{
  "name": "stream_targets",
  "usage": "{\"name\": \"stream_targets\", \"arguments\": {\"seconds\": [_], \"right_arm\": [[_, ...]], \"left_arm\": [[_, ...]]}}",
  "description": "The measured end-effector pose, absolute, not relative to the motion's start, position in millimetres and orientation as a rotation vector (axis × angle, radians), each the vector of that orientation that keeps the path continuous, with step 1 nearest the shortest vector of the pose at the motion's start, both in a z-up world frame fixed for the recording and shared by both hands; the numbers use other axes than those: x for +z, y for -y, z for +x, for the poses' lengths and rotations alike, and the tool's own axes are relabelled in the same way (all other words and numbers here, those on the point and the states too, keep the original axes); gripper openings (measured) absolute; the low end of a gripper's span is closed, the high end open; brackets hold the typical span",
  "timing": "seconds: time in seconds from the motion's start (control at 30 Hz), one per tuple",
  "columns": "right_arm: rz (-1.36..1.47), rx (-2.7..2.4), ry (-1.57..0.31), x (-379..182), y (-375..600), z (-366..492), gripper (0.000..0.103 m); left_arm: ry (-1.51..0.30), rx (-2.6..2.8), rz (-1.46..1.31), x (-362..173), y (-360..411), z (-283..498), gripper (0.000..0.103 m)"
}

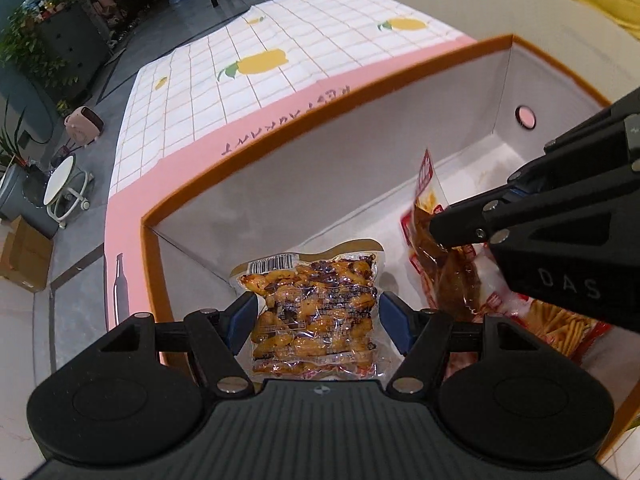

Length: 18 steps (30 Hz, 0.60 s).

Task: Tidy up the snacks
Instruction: 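Carry both packs over the orange box and open both tools to drop them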

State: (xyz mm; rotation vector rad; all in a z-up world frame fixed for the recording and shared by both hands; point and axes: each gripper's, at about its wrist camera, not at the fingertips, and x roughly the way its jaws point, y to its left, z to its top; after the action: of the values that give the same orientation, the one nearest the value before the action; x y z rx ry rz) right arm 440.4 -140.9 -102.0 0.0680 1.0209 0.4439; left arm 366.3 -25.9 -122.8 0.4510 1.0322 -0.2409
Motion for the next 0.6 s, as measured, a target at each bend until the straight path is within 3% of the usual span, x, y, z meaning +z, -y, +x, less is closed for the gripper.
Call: {"name": "stream_targets", "arguments": {"seconds": [0.37,0.57,0.6], "right_arm": [[0.021,0.392,-1.09,-111.1,139.7,445.3,0.0],[-0.039,0.33,-1.132,-113.9,140.7,440.0,0.006],[-0.035,0.322,-1.138,-112.8,142.5,438.6,0.014]], "left_arm": [[-1.034,-0.226,0.501,-123.7,27.7,363.6,0.077],[-1.008,-0.227,0.482,-101.7,26.7,356.1,0.077],[-0.998,-0.229,0.479,-96.6,26.4,353.1,0.077]]}}
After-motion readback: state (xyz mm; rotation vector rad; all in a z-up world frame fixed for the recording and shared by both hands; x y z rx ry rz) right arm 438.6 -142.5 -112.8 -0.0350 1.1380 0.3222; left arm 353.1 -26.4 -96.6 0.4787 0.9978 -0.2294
